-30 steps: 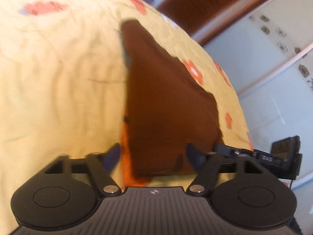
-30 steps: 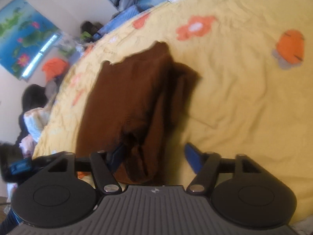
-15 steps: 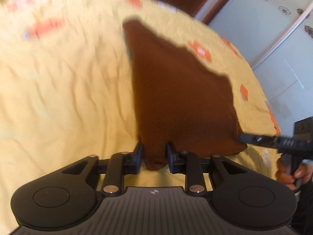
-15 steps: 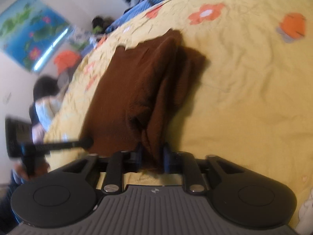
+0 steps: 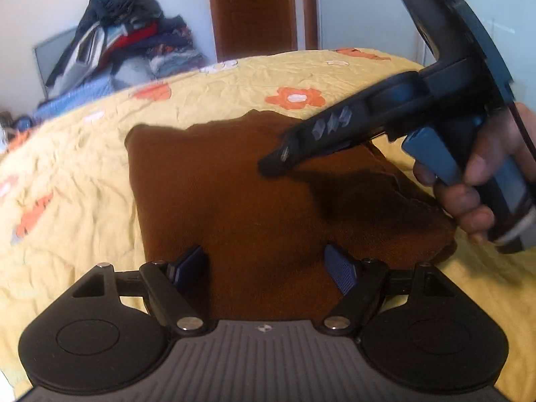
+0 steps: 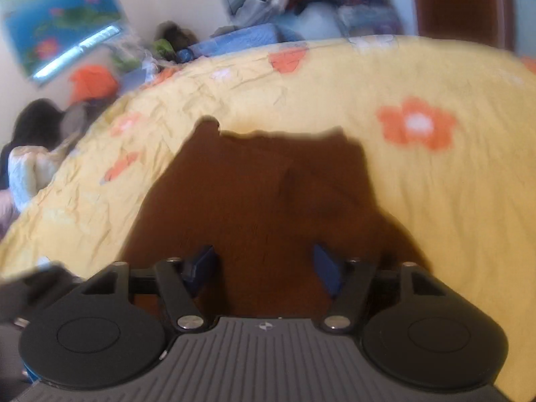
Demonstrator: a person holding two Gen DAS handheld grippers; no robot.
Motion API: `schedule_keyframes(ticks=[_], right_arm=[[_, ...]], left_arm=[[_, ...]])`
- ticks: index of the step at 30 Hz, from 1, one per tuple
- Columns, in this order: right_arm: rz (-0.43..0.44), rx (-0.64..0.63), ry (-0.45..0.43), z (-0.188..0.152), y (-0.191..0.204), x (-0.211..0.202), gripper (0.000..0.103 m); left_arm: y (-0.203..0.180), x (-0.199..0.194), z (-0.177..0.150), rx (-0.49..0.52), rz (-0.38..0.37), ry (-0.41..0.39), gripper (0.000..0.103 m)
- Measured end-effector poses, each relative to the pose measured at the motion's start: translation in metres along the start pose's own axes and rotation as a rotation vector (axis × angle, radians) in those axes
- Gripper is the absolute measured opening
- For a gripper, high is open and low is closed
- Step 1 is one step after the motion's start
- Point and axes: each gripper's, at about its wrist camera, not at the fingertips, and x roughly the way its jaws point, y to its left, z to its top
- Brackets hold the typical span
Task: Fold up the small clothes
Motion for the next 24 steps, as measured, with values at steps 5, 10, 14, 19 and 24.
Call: schedule_keyframes(ticks=[5, 10, 14, 19, 24], right_arm=[[0.052, 0.189, 0.035, 0.007, -0.027, -0.012, 0.048], [0.06, 0.124, -0.066, -0.007, 0.013, -0.056, 0.073], [0.032, 0.02, 0.001, -0.039, 0.013, -0.036, 0.072], [-0.025, 0.07, 0.008, -0.036, 0.014, -0.071, 0.065], [0.027, 0.006, -0.044, -0.048, 0.036, -0.095, 0.081]], left_arm=[[0.002, 0.006, 0.003, -0.003, -0.011, 0.0, 0.081], [0.0, 0.01, 0.0, -0.013, -0.008, -0.016, 0.082], [-0.005, 0.004, -0.002, -0.002, -0.001, -0.02, 0.083], [-0.001, -0.038, -0.017, -0.035, 0.021, -0.074, 0.083], [0.007, -0.028, -0.04, -0.116, 0.025, 0.029, 0.085]])
